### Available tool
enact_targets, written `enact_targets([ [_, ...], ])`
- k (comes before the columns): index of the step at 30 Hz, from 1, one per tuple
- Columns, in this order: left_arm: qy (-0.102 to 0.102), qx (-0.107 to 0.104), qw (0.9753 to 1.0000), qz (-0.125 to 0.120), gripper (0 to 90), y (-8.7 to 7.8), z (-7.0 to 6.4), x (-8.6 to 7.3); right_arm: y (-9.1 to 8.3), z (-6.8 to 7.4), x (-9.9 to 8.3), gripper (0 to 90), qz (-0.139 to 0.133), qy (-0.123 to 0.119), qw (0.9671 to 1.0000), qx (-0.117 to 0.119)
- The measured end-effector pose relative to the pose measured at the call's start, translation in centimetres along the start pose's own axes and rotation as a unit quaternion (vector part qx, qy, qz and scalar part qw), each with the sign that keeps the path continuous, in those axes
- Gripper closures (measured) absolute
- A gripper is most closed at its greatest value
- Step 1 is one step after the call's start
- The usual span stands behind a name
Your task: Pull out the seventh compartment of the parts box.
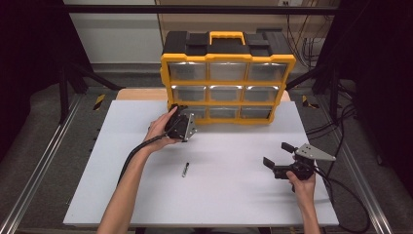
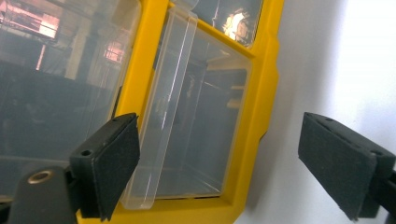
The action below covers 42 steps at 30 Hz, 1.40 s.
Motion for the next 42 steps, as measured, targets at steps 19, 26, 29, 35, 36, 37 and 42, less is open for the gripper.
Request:
enact_targets([
  [19, 0.060, 0.048, 0.9969, 0.018, 23.4, 0.82, -0.12, -0.14, 0.00, 0.00, 0.01, 0.9, -0.001, -0.001, 1.0000, -0.001],
  [26, 0.065, 0.058, 0.9959, 0.020, 27.9, 0.84, -0.06, -0.12, 0.01, 0.00, 0.01, 1.0, 0.000, -0.001, 1.0000, -0.001],
  [29, 0.072, 0.062, 0.9953, 0.021, 29.9, 0.81, -0.06, -0.14, 0.02, 0.01, 0.01, 1.0, 0.000, 0.000, 1.0000, -0.001],
  [35, 0.079, 0.071, 0.9941, 0.022, 36.5, 0.71, 0.03, -0.12, 0.01, 0.00, 0.01, 1.0, 0.000, 0.000, 1.0000, -0.001],
  [36, 0.081, 0.073, 0.9939, 0.021, 36.6, 0.76, -0.04, -0.13, 0.01, 0.00, 0.01, 1.0, 0.000, 0.000, 1.0000, -0.001],
  [37, 0.084, 0.075, 0.9933, 0.024, 36.6, 0.75, -0.10, -0.11, 0.01, 0.00, 0.01, 1.0, 0.000, 0.000, 1.0000, -0.001],
  [42, 0.082, 0.081, 0.9931, 0.024, 39.4, 0.77, -0.09, -0.04, 0.01, -0.01, 0.02, 1.0, 0.000, 0.000, 1.0000, -0.001],
])
Point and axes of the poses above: each handheld gripper's, and its own axes: y roughly forward along the jaws, x roughly out of its top, z roughly to its left, the point moved 1 cm from there along y, roughly forward along the jaws, and after that the axes turned 6 degrees about -y, right-handed, at the moved point
